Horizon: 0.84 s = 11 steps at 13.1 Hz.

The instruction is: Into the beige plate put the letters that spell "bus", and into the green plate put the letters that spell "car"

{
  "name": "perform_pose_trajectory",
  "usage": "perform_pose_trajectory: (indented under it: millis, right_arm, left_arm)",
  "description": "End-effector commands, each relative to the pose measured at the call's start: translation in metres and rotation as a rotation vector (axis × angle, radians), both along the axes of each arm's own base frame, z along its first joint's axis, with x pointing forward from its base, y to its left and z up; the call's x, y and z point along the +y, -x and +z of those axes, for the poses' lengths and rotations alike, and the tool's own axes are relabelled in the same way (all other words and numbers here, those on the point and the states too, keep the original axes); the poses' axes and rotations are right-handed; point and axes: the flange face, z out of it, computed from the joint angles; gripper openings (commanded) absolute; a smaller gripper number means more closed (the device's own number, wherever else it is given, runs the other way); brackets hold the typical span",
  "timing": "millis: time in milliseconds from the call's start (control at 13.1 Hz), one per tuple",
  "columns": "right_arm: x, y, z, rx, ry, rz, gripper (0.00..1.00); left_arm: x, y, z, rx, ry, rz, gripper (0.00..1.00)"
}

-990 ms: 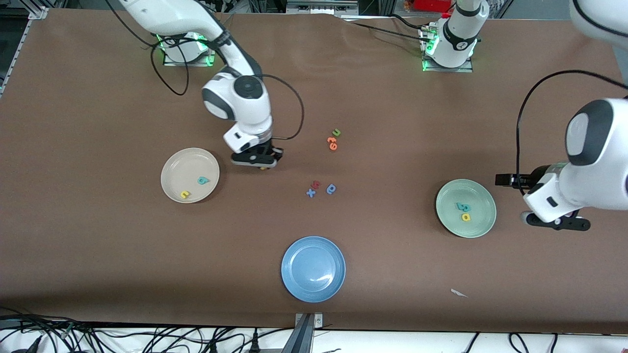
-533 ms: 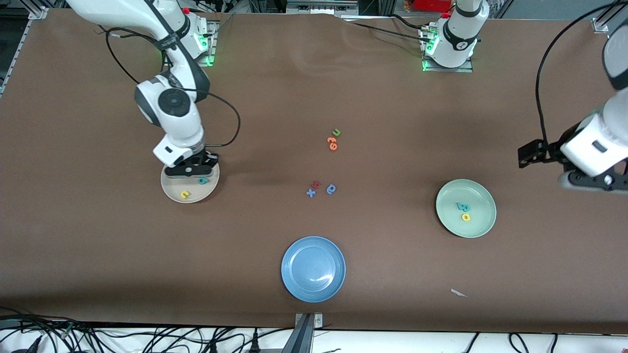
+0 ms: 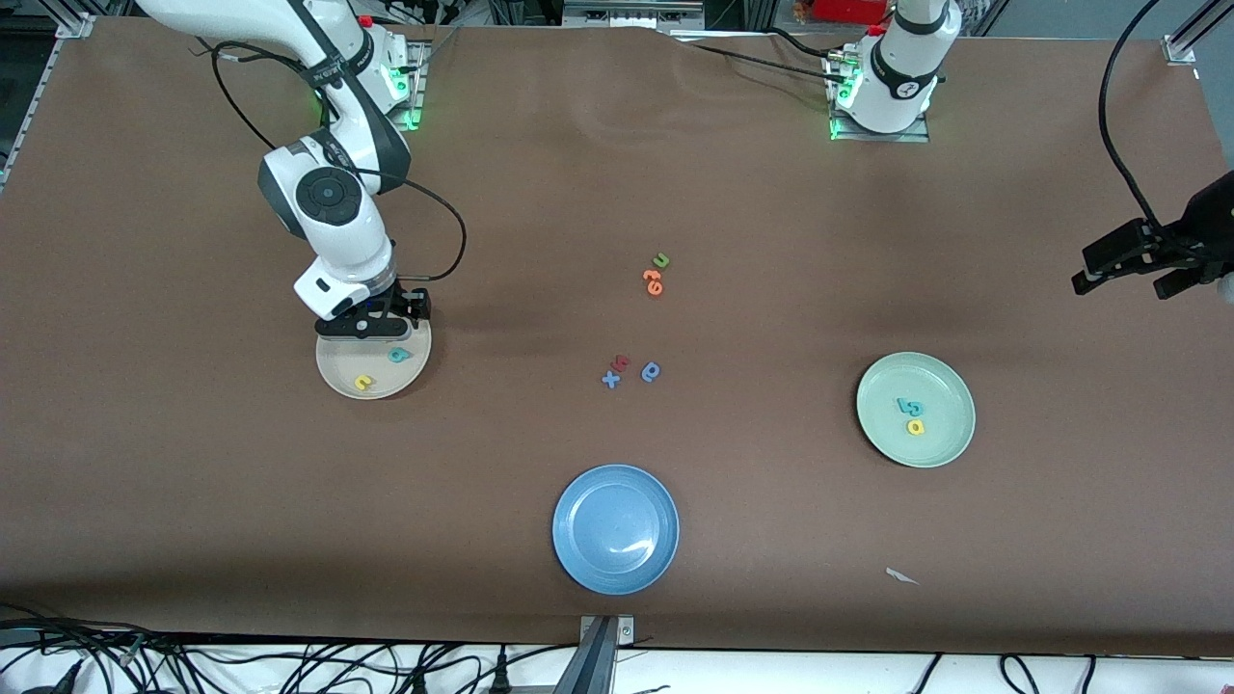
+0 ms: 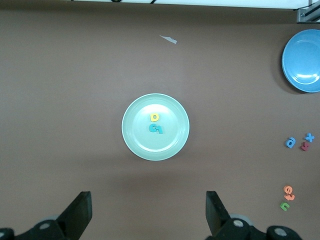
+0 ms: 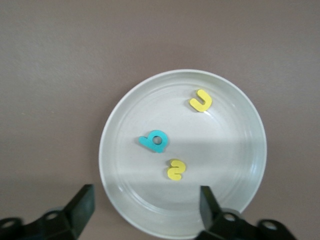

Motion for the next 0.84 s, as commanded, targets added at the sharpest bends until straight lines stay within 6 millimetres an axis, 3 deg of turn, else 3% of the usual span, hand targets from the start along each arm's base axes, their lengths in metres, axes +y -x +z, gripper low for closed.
perform_pose_trajectory:
  millis: [0, 305, 533, 762]
  right_arm:
    - [0.017, -0.027, 0.068, 0.053, 0.006, -0.086, 1.00]
    - [0.012, -0.051, 0.178, 0.151, -0.057, -0.033, 1.00]
    - [-0.037, -0.063, 0.239, 0.211, -0.091, -0.019, 1.00]
    - [-0.111, -0.069, 0.276, 0.197, -0.174, 0.033, 1.00]
  left_arm:
    - [-0.014, 0.009, 0.003, -0.004, -0.045, -0.061, 1.00]
    - [-0.013, 0.012, 0.004, 0.009, -0.074, -0.072, 1.00]
    - [-0.012, 0.014, 0.006, 0.011, -0.103, -0.103, 1.00]
    - [-0.014, 0.010, -0.006, 0.042, -0.095, -0.114, 1.00]
